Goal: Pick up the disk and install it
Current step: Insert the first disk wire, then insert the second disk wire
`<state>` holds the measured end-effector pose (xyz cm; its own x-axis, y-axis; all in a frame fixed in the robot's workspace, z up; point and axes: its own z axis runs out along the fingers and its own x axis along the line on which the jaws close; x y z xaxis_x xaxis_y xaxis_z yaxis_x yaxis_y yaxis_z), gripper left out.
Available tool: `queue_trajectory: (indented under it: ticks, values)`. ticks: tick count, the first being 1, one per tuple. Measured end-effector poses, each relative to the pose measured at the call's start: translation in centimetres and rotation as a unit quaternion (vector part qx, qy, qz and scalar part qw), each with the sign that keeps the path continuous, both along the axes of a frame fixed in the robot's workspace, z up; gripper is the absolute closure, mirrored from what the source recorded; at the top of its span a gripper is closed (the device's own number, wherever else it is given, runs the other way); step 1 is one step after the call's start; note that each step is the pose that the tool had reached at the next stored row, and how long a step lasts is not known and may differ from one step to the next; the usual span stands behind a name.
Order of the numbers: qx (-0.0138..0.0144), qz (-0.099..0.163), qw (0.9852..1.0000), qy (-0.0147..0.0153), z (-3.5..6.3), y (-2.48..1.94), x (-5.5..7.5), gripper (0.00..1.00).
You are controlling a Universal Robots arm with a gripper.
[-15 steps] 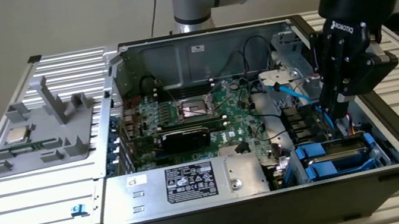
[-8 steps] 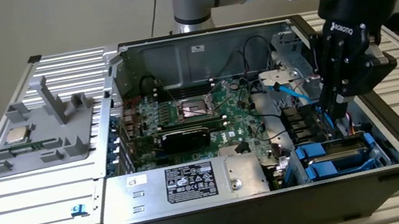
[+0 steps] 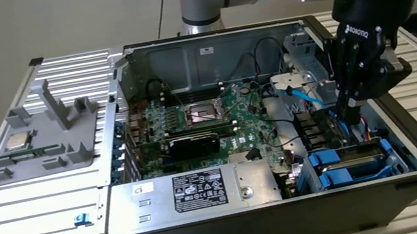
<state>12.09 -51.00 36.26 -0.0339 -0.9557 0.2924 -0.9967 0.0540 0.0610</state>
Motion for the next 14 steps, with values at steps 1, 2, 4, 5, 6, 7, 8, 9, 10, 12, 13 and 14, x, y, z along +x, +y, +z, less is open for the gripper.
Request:
queue_trajectory:
  ticks: [1,2,4,5,6,7,8,9,10,12,13,14]
  values:
    - [-0.0002,0.000,1.0000,0.0001,0.05,-0.01,0.00,0.84]
    - [-0.0001,0.000,1.0000,0.0001,0.15,-0.01,0.00,0.84]
    - [-0.0002,0.000,1.0000,0.0002,0.48,-0.03,0.00,0.84]
    - [-0.0003,0.000,1.0000,0.0002,0.66,-0.09,0.00,0.84]
    - [-0.0002,0.000,1.0000,0.0001,0.73,-0.20,-0.01,0.84]
    - [0.0001,0.000,1.0000,0.0002,0.76,-0.33,-0.02,0.84]
    - [0.0008,0.000,1.0000,0.0001,0.76,-0.40,-0.02,0.84]
    - [0.0009,0.000,1.0000,0.0001,0.76,-0.39,-0.02,0.84]
    - [0.0009,0.000,1.0000,0.0001,0.76,-0.39,-0.03,0.84]
    - [0.0010,0.000,1.0000,0.0001,0.76,-0.39,-0.03,0.84]
    - [0.0009,0.000,1.0000,0.0001,0.76,-0.40,-0.02,0.84]
    - [0.0010,0.000,1.0000,0.0001,0.75,-0.40,-0.03,0.84]
